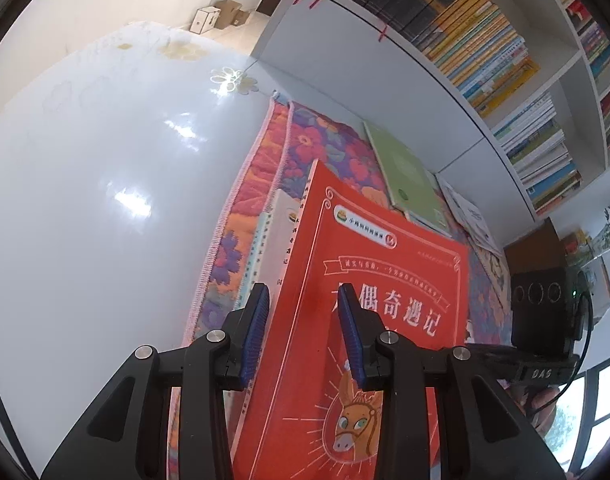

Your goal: Organize books

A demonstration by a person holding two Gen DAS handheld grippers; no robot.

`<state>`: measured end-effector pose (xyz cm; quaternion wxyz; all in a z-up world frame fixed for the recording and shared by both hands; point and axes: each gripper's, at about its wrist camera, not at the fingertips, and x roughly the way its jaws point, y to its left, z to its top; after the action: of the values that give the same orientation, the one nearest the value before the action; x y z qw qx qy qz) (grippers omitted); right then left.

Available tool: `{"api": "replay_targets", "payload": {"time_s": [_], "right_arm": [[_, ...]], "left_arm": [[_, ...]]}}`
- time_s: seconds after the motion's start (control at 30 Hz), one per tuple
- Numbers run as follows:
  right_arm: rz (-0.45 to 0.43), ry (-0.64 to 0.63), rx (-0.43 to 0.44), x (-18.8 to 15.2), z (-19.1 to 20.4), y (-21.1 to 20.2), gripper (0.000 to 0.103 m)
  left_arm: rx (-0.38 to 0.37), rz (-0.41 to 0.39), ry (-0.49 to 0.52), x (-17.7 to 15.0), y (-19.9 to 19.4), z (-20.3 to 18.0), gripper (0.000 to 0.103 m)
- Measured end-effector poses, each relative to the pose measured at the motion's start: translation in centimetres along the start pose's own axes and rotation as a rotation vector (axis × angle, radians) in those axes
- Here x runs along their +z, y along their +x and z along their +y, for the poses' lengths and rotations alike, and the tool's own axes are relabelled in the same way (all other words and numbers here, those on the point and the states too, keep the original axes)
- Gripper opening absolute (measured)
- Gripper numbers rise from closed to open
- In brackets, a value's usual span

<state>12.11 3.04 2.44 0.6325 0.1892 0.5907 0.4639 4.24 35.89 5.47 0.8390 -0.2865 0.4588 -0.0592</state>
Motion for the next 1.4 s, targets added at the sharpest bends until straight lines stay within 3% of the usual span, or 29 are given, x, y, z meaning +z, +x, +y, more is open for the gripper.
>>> {"api": "replay_targets", "payload": {"time_s": [0.4, 0.47, 0.53, 0.63, 0.67, 0.7, 0.77, 0.8, 0.83, 0.9, 1.03, 1.1, 1.4], "right_arm": [[0.001, 0.036, -0.038, 0.1, -1.9, 0.0, 0.015], [-0.002, 0.031, -0.044, 0.8, -1.0, 0.6, 0.016], [-0.010, 0.025, -0.057, 1.8, 0.3, 1.1, 0.017], [-0.063, -0.015, -0.150, 2.3, 2.0, 0.6, 0.021], [-0.085, -0.024, -0.164, 2.1, 2.2, 0.2, 0.026], [-0.103, -0.029, -0.180, 2.0, 2.3, -0.3, 0.041], [-0.160, -0.051, -0.238, 1.4, 2.9, -1.7, 0.050], [-0.183, -0.067, -0.267, 1.1, 3.2, -2.4, 0.058], [-0.195, -0.093, -0.306, 0.7, 3.6, -3.0, 0.074], [-0.203, -0.167, -0.428, -0.7, 4.6, -4.4, 0.087], [-0.284, -0.263, -0.724, -5.4, 5.7, -8.0, 0.088], [-0.311, -0.261, -0.819, -7.6, 5.1, -10.0, 0.089], [-0.385, -0.110, -0.932, -10.3, 0.9, -17.0, 0.089]], "left_arm": [[0.003, 0.015, 0.006, -0.1, 1.0, 0.1, 0.032], [0.034, -0.001, 0.014, -0.2, 0.9, -0.2, 0.032], [0.121, -0.060, 0.042, -0.4, 0.1, -0.9, 0.032], [0.184, -0.156, 0.098, -1.2, -1.7, -2.4, 0.043], [0.211, -0.172, 0.103, -1.4, -2.1, -2.8, 0.057], [0.249, -0.186, 0.110, -1.9, -2.5, -3.5, 0.081], [0.273, -0.208, 0.136, -2.7, -2.9, -4.6, 0.098], [0.286, -0.217, 0.164, -3.2, -3.1, -5.4, 0.100], [0.315, -0.209, 0.194, -3.8, -3.0, -6.4, 0.102], [0.377, -0.184, 0.242, -5.1, -2.6, -8.4, 0.102], [0.356, -0.215, 0.302, -8.2, -2.0, -12.9, 0.102], [0.313, -0.215, 0.310, -9.3, -1.5, -14.9, 0.102], [0.219, -0.144, 0.369, -13.3, 3.7, -23.2, 0.102]]}}
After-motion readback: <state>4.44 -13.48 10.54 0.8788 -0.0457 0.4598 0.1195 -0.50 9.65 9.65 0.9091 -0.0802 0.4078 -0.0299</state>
